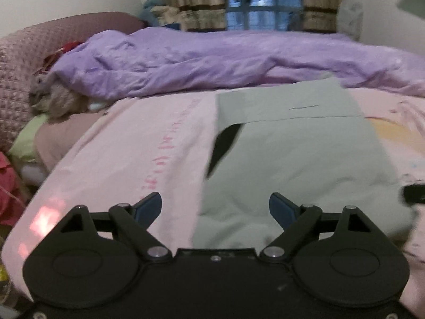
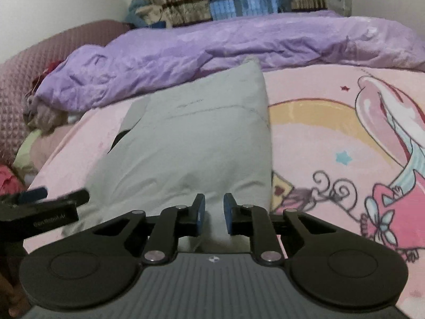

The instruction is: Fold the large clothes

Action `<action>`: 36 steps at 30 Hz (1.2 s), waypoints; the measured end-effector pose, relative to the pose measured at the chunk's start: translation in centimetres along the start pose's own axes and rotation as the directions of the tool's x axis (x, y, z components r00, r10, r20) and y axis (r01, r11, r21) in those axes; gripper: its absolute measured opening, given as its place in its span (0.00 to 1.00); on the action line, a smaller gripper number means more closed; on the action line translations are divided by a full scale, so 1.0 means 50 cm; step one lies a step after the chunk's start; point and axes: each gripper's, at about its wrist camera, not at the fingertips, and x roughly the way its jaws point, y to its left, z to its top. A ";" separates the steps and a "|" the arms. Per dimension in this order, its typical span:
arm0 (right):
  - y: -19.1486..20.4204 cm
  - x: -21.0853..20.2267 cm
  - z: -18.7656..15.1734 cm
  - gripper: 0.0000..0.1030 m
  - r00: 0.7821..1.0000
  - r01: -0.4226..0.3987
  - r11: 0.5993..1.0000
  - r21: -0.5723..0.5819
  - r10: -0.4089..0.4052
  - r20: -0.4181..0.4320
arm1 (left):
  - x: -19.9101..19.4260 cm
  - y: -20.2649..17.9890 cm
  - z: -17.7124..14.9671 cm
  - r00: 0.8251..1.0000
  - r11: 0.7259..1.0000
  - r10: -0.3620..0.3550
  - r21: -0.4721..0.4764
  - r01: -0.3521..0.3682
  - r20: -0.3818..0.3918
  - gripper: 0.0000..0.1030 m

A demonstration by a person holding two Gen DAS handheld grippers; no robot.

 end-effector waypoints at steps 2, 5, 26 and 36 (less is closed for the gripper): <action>0.004 0.002 -0.012 0.21 1.000 -0.004 1.000 -0.014 0.004 -0.013 | -0.010 -0.019 -0.010 0.999 0.999 -0.048 0.013 0.048 -0.009 0.87; 0.001 0.019 -0.023 0.20 1.000 -0.020 0.999 -0.030 0.020 -0.018 | 0.032 -0.068 -0.035 0.994 0.996 -0.019 0.083 0.028 -0.104 0.86; -0.017 0.039 -0.065 0.17 0.995 -0.048 0.998 -0.049 0.043 -0.095 | 0.107 -0.075 -0.060 0.986 0.992 0.002 0.126 0.020 -0.168 0.97; 0.032 -0.018 -0.003 0.20 0.999 -0.034 0.994 -0.104 0.037 0.029 | 0.053 -0.035 0.043 0.998 0.998 -0.068 0.008 0.068 -0.016 0.93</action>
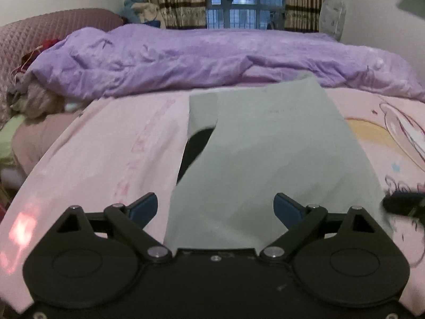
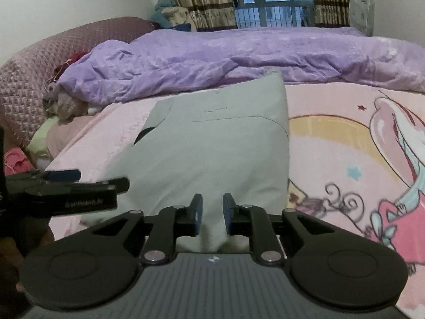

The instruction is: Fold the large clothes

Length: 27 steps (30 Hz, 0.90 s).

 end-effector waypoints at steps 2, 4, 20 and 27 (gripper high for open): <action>-0.007 0.057 -0.016 0.19 0.997 0.024 1.000 0.009 -0.023 -0.071 | 0.037 -0.013 0.009 1.000 0.999 0.007 0.031 -0.006 -0.028 0.93; -0.019 0.103 -0.050 0.19 0.996 0.031 0.999 0.010 -0.030 -0.082 | 0.087 -0.027 0.002 0.995 0.993 0.065 0.103 -0.057 -0.073 0.95; -0.252 0.176 0.068 0.67 0.969 -0.151 0.946 0.286 0.199 -0.145 | 0.263 0.147 0.080 0.946 0.958 -0.249 -0.197 0.209 -0.207 1.00; -0.272 0.244 0.089 0.83 0.945 -0.233 0.912 0.337 0.295 -0.144 | 0.316 0.148 0.082 0.904 0.908 -0.384 -0.253 0.333 -0.187 1.00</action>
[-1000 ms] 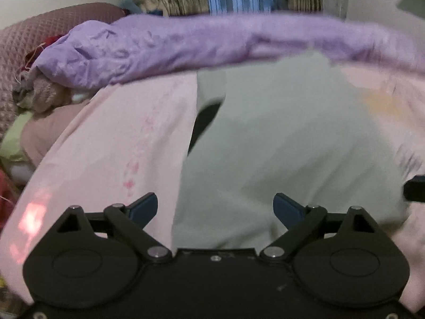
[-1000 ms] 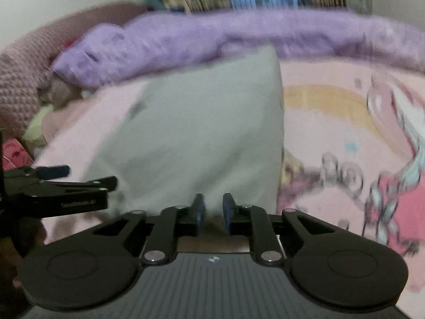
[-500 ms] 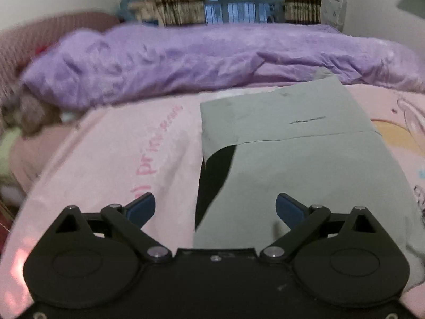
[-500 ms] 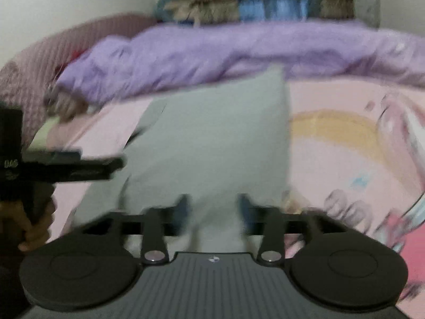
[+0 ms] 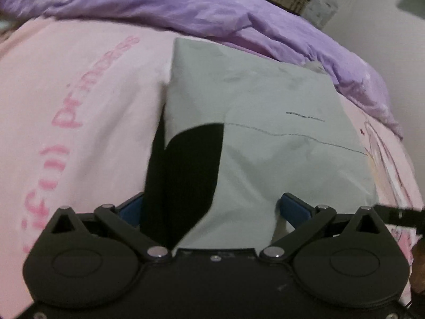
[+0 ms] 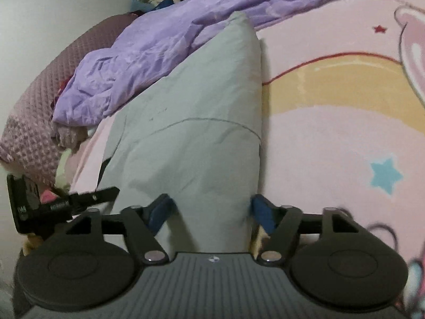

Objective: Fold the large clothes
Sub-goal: 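Grasp the jacket end with both grippers and lift it, then fold the lifted jacket end over the body with both grippers, release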

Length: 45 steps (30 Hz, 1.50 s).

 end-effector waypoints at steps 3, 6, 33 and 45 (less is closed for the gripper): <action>-0.010 0.023 0.016 0.88 0.999 -0.033 0.999 0.040 0.033 -0.007 | 0.013 -0.011 0.010 1.000 1.000 -0.012 -0.002 0.012 0.017 1.00; 0.005 0.039 0.026 1.00 0.999 -0.032 0.999 0.007 0.032 -0.005 | 0.018 -0.019 0.011 0.999 1.000 -0.023 -0.017 0.024 0.028 1.00; 0.129 -0.095 0.048 0.28 0.968 0.168 0.957 -0.236 -0.115 0.221 | -0.099 -0.227 -0.014 0.962 0.995 -0.001 0.099 -0.027 0.273 0.18; -0.036 -0.338 0.059 0.28 0.927 0.280 0.942 -0.185 -0.215 0.308 | -0.046 -0.488 -0.059 0.957 0.968 -0.199 0.193 0.159 0.213 0.18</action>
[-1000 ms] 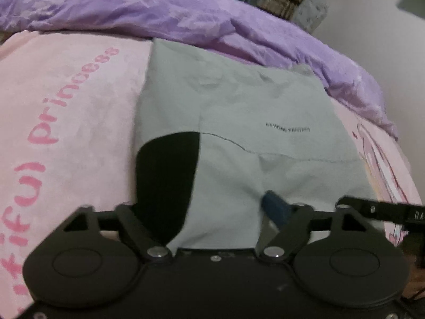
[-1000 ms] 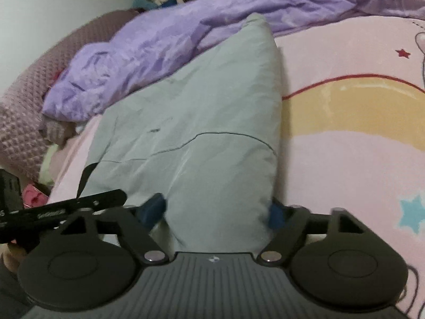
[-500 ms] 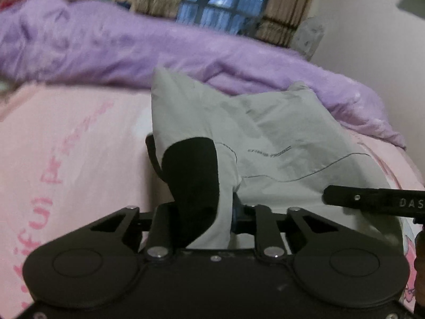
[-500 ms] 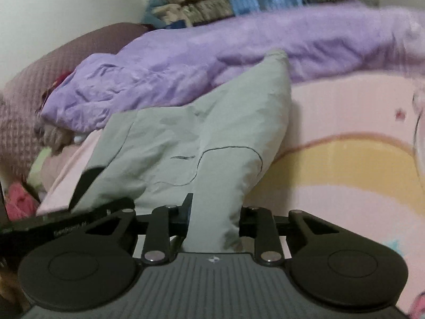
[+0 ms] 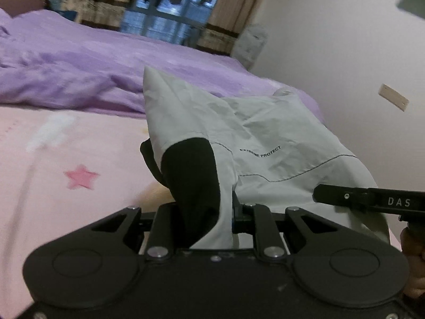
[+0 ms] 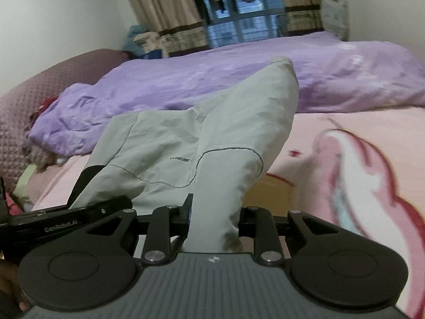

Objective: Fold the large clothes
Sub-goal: 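Fold the lifted jacket end over the body with both grippers, release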

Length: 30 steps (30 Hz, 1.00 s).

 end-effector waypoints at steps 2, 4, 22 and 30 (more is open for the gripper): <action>-0.040 -0.005 -0.012 0.29 1.000 0.020 1.000 0.017 -0.020 -0.011 | 0.036 -0.016 -0.018 0.999 0.999 -0.037 -0.002 0.037 -0.038 0.19; -0.081 0.005 -0.029 0.31 0.999 0.028 0.999 0.039 -0.027 -0.027 | 0.073 -0.012 -0.040 0.995 0.997 -0.066 -0.042 0.063 -0.079 0.20; -0.061 -0.047 -0.096 0.40 0.904 0.270 0.946 0.181 -0.313 0.290 | 0.032 -0.116 -0.055 0.957 0.980 0.153 0.084 -0.178 0.247 1.00; -0.109 0.108 -0.191 0.36 0.888 0.371 0.905 0.210 -0.411 0.204 | 0.216 -0.048 -0.114 0.949 0.947 0.307 0.073 -0.312 0.076 1.00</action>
